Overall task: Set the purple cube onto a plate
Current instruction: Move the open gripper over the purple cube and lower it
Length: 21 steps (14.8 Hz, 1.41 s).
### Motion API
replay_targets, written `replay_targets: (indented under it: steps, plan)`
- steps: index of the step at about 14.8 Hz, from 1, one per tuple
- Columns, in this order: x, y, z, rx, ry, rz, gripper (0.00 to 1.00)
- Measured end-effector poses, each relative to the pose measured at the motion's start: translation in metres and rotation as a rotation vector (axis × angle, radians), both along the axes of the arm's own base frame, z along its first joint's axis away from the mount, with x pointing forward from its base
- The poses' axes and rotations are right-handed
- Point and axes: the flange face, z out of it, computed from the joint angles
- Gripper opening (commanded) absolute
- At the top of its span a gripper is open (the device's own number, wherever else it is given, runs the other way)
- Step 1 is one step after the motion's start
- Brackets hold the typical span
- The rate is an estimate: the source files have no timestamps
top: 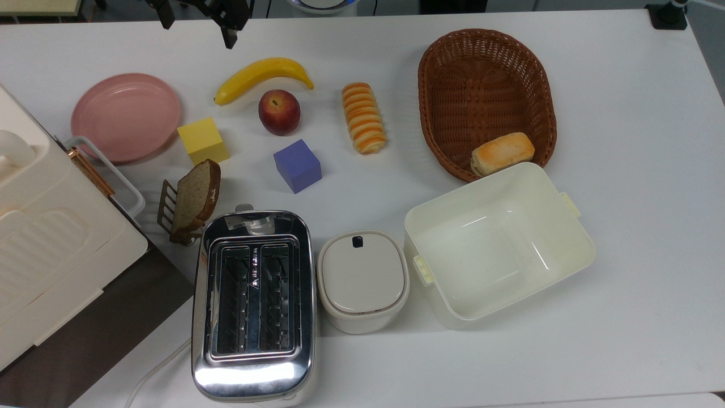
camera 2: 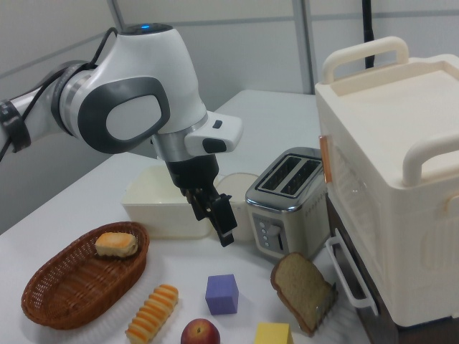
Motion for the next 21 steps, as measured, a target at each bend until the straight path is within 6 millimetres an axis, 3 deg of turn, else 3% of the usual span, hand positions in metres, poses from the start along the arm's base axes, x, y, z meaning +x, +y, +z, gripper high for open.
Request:
replay_targets:
  steps: [5,13,17,19,21]
  plan:
    - [-0.002,0.01,0.019,0.018,-0.055,0.066,1.0]
    - [-0.007,0.0,0.019,0.057,-0.063,0.044,1.0]
    - [-0.004,0.007,0.001,0.1,-0.062,0.002,1.0]
    - [0.002,0.013,-0.018,0.106,-0.089,-0.088,1.0]
    - [0.007,0.035,-0.047,0.115,-0.078,-0.149,1.0]
